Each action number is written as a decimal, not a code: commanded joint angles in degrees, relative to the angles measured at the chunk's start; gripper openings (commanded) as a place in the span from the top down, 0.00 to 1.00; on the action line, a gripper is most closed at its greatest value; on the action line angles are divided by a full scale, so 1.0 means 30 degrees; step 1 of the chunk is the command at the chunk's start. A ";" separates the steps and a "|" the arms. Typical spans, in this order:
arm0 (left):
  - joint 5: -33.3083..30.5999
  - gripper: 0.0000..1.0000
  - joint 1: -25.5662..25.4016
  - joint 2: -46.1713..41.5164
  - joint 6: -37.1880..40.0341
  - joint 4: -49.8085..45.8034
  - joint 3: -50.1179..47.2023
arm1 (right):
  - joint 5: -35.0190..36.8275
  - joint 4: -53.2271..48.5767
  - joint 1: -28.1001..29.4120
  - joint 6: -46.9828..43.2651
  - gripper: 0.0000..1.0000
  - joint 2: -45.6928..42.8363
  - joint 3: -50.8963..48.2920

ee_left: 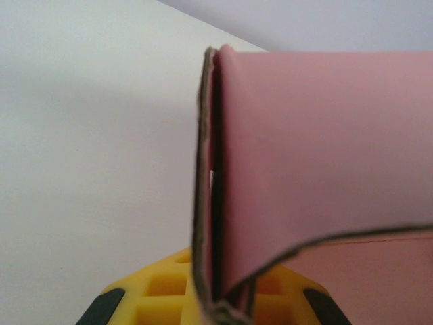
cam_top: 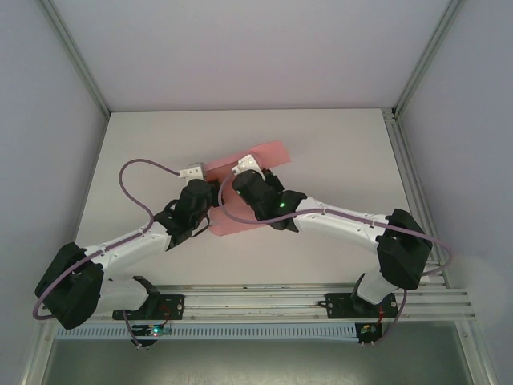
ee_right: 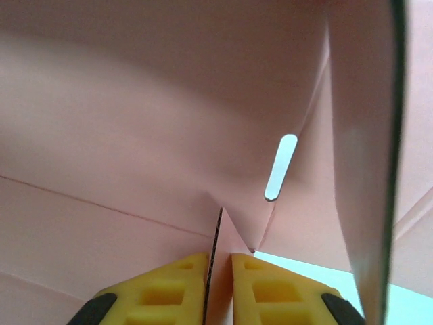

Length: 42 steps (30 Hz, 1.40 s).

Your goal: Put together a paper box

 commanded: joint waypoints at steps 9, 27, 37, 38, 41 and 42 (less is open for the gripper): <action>0.1241 1.00 0.0103 -0.1265 0.1887 -0.0673 0.0311 | -0.5860 -0.1278 0.0365 -0.1641 0.14 -0.8783 -0.3491; 0.4446 1.00 0.0936 -0.1452 0.3144 -0.0108 -0.0143 | -1.7905 -0.2685 -1.4567 -0.0104 0.14 -1.1337 -0.3218; 0.3842 1.00 0.0937 -0.1391 0.3177 -0.0397 0.0092 | -2.3055 -0.2645 -1.2010 -0.1923 0.28 -0.9088 -0.3139; 0.3786 1.00 0.0938 -0.1362 0.3159 -0.0330 0.0088 | -2.3179 -0.2590 -1.1653 -0.1892 0.29 -0.9009 -0.3160; 0.3712 1.00 0.0936 -0.1219 0.3034 -0.0215 0.0120 | -2.3239 -0.2502 -1.0555 -0.1950 0.30 -0.8625 -0.3140; 0.3773 1.00 0.0928 -0.1161 0.3079 -0.0172 0.0168 | -2.3164 -0.2415 -1.0222 -0.1951 0.30 -0.8478 -0.3168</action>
